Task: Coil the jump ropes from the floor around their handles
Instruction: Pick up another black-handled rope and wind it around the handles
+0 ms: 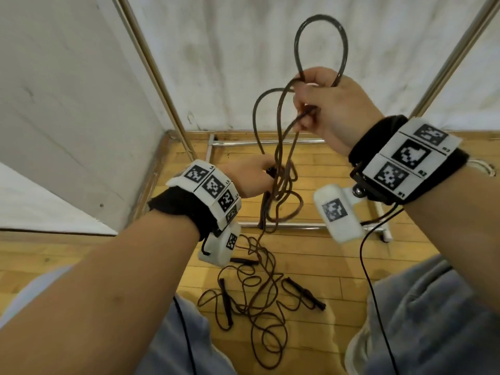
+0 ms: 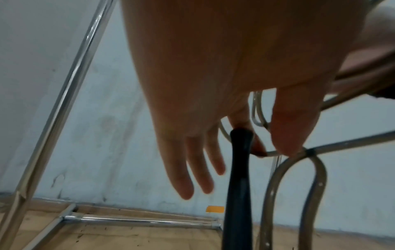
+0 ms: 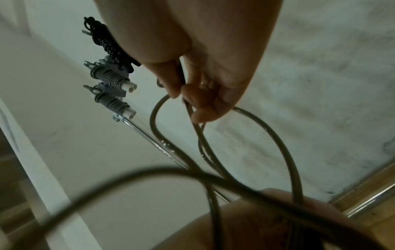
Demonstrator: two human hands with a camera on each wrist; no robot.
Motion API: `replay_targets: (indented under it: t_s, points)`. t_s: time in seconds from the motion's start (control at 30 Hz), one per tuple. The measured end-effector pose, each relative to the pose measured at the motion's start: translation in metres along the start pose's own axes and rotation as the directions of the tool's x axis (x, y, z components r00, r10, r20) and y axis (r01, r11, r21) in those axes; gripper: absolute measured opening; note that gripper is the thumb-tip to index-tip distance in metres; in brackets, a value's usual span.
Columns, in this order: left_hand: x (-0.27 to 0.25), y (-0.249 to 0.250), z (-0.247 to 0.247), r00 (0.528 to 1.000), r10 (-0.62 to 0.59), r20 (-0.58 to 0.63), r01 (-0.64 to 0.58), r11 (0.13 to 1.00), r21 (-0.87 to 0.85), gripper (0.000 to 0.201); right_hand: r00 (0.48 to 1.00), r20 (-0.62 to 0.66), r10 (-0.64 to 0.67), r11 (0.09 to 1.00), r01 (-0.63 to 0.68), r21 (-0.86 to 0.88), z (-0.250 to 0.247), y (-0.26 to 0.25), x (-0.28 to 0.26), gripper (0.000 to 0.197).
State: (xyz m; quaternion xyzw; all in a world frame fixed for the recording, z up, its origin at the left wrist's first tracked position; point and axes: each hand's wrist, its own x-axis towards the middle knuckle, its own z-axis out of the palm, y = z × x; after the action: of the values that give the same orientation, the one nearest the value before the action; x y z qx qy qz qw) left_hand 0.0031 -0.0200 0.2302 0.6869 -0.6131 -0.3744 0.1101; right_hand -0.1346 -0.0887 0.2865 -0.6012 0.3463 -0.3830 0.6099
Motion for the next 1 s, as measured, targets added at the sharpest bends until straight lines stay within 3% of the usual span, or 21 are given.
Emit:
replay_targets:
  t_s: [0.07,0.17,0.27,0.37,0.43,0.53,0.6,0.67,0.77,0.83,0.93,1.0]
  points:
    - [0.000,0.003,-0.001,0.999,0.028,-0.030,-0.028,1.000,0.001,0.014,0.991,-0.135,-0.018,1.000,0.015,-0.024,-0.004,-0.002,0.007,0.017]
    - [-0.002,0.000,-0.001,0.996,0.016,-0.086,-0.020,0.999,-0.036,0.022,0.957,-0.288,-0.028,0.996,0.003,-0.088,-0.010,0.000,0.018,0.021]
    - [-0.007,-0.004,-0.001,0.995,0.008,-0.102,-0.013,0.999,-0.049,0.032,0.918,-0.395,0.041,0.997,-0.062,-0.041,-0.018,0.006,0.026,0.022]
    - [-0.012,-0.006,-0.005,0.988,0.004,-0.153,-0.010,0.999,-0.039,0.028,0.900,-0.423,0.106,0.994,-0.081,0.079,-0.024,0.009,0.028,0.022]
    - [-0.016,-0.007,-0.008,0.984,-0.019,-0.175,0.005,0.997,-0.079,0.024,0.915,-0.377,0.145,0.976,-0.069,0.207,-0.027,0.007,0.026,0.026]
    - [-0.018,-0.008,-0.009,0.990,-0.081,-0.112,0.073,0.994,-0.079,0.031,0.931,-0.322,0.174,0.956,-0.081,0.281,-0.025,0.001,0.023,0.023]
    - [-0.018,-0.008,-0.006,0.991,-0.123,-0.051,0.125,0.991,0.040,0.042,0.938,-0.304,0.165,0.959,-0.081,0.272,-0.021,-0.003,0.020,0.021]
    - [-0.015,-0.009,-0.001,0.986,-0.165,-0.009,0.161,0.943,0.293,0.046,0.948,-0.283,0.148,0.953,-0.059,0.299,-0.019,-0.009,0.019,0.023]
    - [-0.012,-0.010,0.005,0.972,-0.234,-0.008,0.202,0.823,0.531,0.033,0.954,-0.278,0.115,0.944,-0.018,0.329,-0.020,-0.015,0.019,0.019]
    - [-0.006,-0.012,0.002,0.967,-0.245,-0.068,0.244,0.822,0.514,0.029,0.959,-0.268,0.092,0.965,-0.020,0.261,-0.021,-0.011,0.019,0.016]
    - [-0.002,-0.019,-0.016,0.942,-0.217,-0.255,0.281,0.926,0.251,0.028,0.953,-0.269,0.142,0.990,-0.132,0.056,-0.027,0.001,0.020,0.004]
    - [-0.005,-0.021,-0.031,0.877,-0.148,-0.457,0.216,0.971,0.100,0.041,0.931,-0.288,0.226,0.962,-0.260,-0.085,-0.039,0.012,0.025,0.029]
